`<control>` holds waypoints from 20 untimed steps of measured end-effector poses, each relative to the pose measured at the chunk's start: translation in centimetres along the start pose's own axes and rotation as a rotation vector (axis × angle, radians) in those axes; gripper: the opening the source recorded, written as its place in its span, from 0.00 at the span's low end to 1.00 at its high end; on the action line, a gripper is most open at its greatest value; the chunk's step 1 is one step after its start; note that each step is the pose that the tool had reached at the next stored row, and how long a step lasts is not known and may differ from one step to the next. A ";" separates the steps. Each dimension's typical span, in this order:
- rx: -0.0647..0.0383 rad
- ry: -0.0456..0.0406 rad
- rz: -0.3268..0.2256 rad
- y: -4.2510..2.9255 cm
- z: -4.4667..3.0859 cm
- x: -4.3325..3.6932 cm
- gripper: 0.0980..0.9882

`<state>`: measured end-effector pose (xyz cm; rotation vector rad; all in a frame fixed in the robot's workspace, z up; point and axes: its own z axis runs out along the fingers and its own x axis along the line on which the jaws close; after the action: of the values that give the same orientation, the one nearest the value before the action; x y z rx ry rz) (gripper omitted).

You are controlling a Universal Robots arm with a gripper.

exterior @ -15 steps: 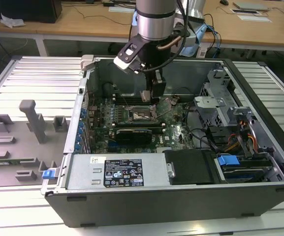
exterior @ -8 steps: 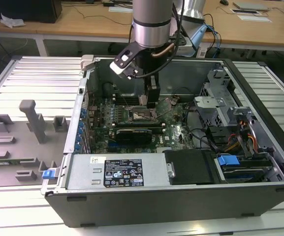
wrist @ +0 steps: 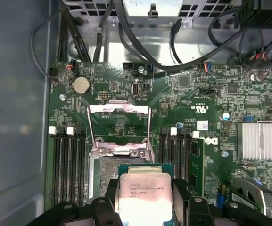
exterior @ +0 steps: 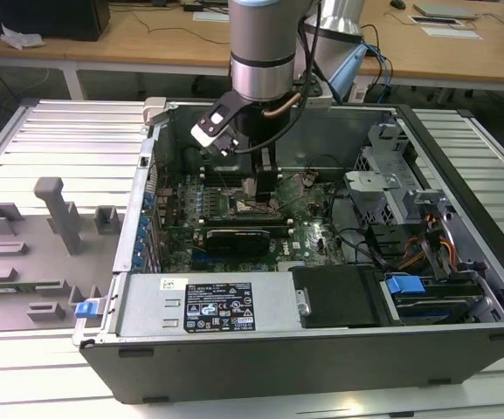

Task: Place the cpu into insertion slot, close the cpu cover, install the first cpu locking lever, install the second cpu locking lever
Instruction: 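Place the cpu into insertion slot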

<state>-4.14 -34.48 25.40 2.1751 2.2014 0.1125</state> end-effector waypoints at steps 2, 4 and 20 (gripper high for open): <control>0.000 0.0001 0.000 -0.12 0.40 0.00 0.49; 0.000 0.0002 0.000 -0.33 0.95 -0.01 0.49; 0.000 -0.0048 -0.001 -0.97 3.39 1.32 0.49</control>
<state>-4.84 -33.10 21.96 2.1725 2.1996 0.1070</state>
